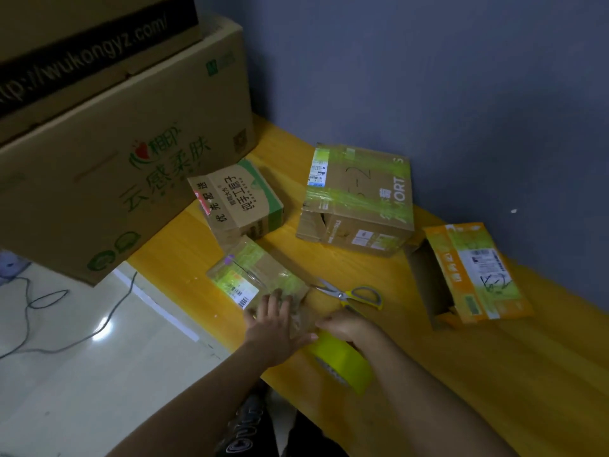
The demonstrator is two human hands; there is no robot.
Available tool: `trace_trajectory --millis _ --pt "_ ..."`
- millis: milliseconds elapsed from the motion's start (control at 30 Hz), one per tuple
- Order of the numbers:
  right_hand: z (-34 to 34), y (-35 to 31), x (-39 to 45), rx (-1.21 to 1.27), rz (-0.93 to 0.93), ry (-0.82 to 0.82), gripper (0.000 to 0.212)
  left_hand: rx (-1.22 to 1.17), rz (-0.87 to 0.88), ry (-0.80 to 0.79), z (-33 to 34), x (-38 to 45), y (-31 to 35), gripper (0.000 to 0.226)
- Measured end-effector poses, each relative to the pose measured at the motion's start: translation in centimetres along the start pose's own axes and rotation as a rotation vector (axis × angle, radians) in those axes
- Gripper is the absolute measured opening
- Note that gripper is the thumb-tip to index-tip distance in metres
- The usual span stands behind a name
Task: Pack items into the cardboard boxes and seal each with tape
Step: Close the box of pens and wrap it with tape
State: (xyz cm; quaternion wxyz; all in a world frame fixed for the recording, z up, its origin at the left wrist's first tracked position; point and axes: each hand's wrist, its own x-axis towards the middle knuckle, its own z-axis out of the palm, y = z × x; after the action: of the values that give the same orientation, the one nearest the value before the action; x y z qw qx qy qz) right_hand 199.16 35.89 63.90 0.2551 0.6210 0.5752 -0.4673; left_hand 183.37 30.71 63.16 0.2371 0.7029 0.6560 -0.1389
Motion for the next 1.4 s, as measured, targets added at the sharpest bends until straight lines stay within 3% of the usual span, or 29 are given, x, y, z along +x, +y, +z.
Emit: trace_trajectory --millis 100,167,267,333,433,533,633,767,933,1033,1100,1133,1267,1400 --pt "0.2 -0.7 -1.0 -0.017 -0.043 -0.045 0.063 0.131 0.063 0.085 -0.9 0.6 -0.9 0.069" --pt "0.6 -0.9 -1.2 0.009 -0.046 -0.042 0.055 0.191 0.112 0.126 -1.6 1.0 -1.2 0.058" --pt "1.1 -0.9 -0.9 -0.009 -0.023 -0.024 0.030 0.206 0.240 0.171 -2.5 2.8 -1.8 0.066" --pt "1.1 -0.7 -0.9 0.031 0.020 0.021 0.022 0.252 0.399 0.125 -3.0 4.1 -1.7 0.072" --pt "1.3 -0.8 -0.7 0.072 0.059 0.079 0.021 0.213 0.639 -0.024 -3.1 5.9 -1.5 0.052" --pt "1.7 -1.0 -0.7 0.044 0.083 0.090 0.028 0.214 0.618 -0.085 -2.5 6.7 -1.1 0.052" --pt "2.4 -0.7 -1.0 0.119 0.092 0.137 0.031 0.107 0.647 -0.013 -1.7 6.7 -1.1 0.077" --pt "4.1 0.7 -1.5 0.300 0.135 0.237 0.021 0.226 0.610 -0.038 -1.1 7.5 -2.1 0.050" --pt "6.8 3.5 -4.6 0.522 0.147 0.550 0.009 0.104 0.579 -0.034 -1.8 6.4 -0.8 0.059" --pt "7.6 4.8 -6.1 0.642 0.148 0.639 0.008 0.093 0.603 0.010 -1.6 6.4 0.8 0.046" --pt "8.3 5.8 -6.7 0.682 0.168 0.691 0.007 0.069 0.663 0.011 -1.5 6.0 2.7 0.059" --pt "8.6 6.3 -7.1 0.686 0.176 0.715 0.012 0.072 0.699 0.004 -1.4 5.7 3.8 0.064" --pt "9.8 8.4 -8.3 0.663 0.188 0.839 0.013 0.064 0.860 -0.146 -0.9 3.9 9.1 0.040" --pt "10.8 12.1 -9.3 0.517 0.280 0.987 0.022 0.105 0.882 -0.200 0.0 2.1 13.6 0.041"
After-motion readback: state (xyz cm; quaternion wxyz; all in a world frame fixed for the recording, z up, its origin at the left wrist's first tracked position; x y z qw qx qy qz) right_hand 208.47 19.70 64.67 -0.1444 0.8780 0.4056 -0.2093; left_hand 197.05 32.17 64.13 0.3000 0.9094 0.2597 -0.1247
